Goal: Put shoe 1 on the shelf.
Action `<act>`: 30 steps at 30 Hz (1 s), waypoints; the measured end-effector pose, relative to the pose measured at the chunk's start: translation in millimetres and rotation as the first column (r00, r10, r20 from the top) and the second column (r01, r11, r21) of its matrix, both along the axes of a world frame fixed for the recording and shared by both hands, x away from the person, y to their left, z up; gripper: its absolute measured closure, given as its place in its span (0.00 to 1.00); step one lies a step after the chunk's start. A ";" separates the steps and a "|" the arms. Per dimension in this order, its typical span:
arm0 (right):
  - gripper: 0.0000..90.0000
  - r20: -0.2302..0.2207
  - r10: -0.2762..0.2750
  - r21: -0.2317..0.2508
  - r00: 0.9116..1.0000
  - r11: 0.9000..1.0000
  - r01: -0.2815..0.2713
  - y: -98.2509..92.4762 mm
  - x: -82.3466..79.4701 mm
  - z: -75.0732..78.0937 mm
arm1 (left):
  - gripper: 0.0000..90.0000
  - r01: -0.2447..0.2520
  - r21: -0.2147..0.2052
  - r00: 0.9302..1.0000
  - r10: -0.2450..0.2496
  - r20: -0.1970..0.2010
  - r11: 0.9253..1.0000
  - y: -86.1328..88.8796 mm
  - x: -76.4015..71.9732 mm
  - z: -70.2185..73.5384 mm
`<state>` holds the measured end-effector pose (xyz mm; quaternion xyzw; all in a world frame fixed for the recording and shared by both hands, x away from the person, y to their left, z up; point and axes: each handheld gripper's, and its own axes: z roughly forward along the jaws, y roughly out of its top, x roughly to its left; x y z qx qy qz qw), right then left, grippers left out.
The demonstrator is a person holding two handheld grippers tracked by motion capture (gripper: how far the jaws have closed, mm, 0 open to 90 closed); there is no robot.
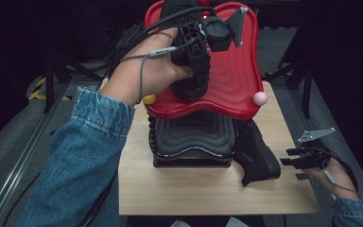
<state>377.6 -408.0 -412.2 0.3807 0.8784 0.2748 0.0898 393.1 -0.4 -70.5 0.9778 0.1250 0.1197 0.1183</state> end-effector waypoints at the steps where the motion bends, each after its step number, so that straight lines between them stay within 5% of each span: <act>1: 0.50 0.000 -0.002 -0.001 1.000 1.000 0.002 -0.2 -0.2 0.2 | 0.96 0.000 0.004 1.000 0.000 -0.002 1.000 0.1 1.3 -0.8; 14: 0.50 0.000 0.000 0.002 1.000 1.000 0.000 0.0 0.1 -0.4 | 0.93 -0.001 -0.010 1.000 0.001 -0.015 1.000 3.0 -2.9 -7.1; 22: 0.49 -0.001 0.003 0.002 1.000 1.000 -0.003 0.5 0.2 -0.6 | 0.70 -0.016 -0.035 0.998 0.013 -0.066 0.999 3.6 -3.6 -8.3; 30: 0.49 -0.003 -0.001 0.006 1.000 1.000 0.001 -1.4 0.2 -0.4 | 0.54 -0.038 -0.077 0.999 0.037 -0.018 0.996 7.8 -12.4 8.4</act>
